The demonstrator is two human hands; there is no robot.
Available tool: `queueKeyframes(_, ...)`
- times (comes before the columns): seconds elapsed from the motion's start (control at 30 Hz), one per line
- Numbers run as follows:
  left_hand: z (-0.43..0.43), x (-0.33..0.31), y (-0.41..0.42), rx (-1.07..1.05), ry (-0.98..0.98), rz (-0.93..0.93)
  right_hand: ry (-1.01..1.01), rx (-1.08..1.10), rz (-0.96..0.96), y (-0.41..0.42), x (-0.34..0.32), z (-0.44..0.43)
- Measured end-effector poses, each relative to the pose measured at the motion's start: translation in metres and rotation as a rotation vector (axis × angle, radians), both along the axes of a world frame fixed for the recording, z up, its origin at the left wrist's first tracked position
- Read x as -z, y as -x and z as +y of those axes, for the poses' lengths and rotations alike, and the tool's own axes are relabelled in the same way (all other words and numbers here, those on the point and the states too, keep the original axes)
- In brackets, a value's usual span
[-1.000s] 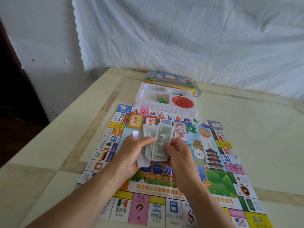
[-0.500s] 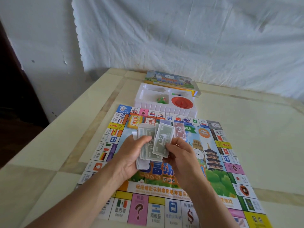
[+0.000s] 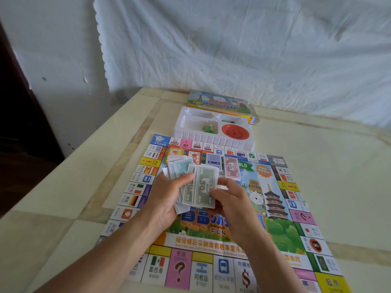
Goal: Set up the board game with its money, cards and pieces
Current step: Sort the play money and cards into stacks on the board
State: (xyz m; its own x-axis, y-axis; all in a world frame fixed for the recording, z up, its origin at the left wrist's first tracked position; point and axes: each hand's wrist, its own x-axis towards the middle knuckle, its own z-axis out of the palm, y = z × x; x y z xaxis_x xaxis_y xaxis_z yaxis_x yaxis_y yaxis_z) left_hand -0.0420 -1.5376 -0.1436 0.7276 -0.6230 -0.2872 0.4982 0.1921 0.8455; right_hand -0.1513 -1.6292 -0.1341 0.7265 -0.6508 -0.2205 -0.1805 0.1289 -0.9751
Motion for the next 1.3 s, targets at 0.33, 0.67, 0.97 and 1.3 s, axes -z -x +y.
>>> queueKeyframes(0.33, -0.001, 0.0, 0.001, 0.1, 0.097, 0.034, -0.078, 0.033, 0.007, -0.003, 0.006, 0.001)
queueKeyframes(0.67, -0.001, -0.002, -0.005, 0.022, 0.111, 0.045, 1.025, 0.188, 0.311, 0.011, -0.008, -0.007)
queueKeyframes(0.97, -0.006, -0.004, 0.001, 0.006, -0.096, -0.243, 1.196, -0.132, 0.5, 0.003, 0.005, 0.001)
queueKeyframes(1.3, -0.005, -0.002, 0.003, 0.058, -0.156, -0.213, 1.144, -0.142, 0.471, 0.005, 0.005, -0.001)
